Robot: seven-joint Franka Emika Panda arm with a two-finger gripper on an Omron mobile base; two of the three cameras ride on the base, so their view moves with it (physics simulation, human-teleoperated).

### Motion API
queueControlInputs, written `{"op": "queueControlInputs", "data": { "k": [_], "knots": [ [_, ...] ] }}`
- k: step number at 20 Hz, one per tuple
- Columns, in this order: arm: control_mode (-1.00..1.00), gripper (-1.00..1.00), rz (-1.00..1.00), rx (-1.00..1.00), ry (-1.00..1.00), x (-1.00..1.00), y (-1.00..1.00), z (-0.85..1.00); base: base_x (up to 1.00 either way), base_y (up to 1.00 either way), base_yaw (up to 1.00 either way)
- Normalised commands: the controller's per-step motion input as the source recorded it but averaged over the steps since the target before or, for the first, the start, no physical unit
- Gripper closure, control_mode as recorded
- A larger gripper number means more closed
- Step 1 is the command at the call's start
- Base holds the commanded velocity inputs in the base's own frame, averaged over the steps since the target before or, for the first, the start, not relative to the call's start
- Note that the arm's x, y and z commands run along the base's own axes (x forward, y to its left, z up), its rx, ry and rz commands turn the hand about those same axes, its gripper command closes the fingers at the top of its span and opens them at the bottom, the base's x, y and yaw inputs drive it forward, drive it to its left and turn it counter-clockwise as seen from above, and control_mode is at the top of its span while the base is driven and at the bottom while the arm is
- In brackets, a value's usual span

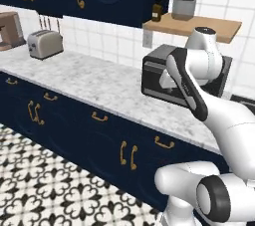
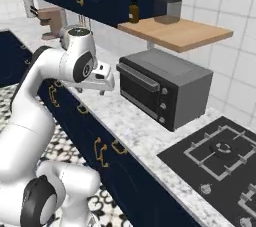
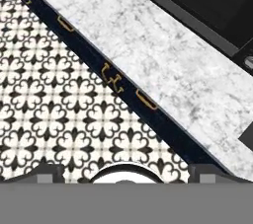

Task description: Take a straw from the drawer in front and place it inside the glass cup on the dining counter.

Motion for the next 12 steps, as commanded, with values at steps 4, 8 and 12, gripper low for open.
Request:
{"op": "queueControlInputs", "data": {
  "k": [4, 8, 12],
  "knots": [
    [1.00, -1.00, 0.00, 0.00, 0.00, 0.00, 0.00, 0.00, -0.36, -0.82, 0.54],
    [1.00, -1.00, 0.00, 0.00, 0.00, 0.00, 0.00, 0.00, -0.24, -0.81, 0.42],
    [1.00, -1.00, 0.00, 0.00, 0.00, 0.00, 0.00, 0.00, -0.04, -0.88, 0.40]
  ]
}}
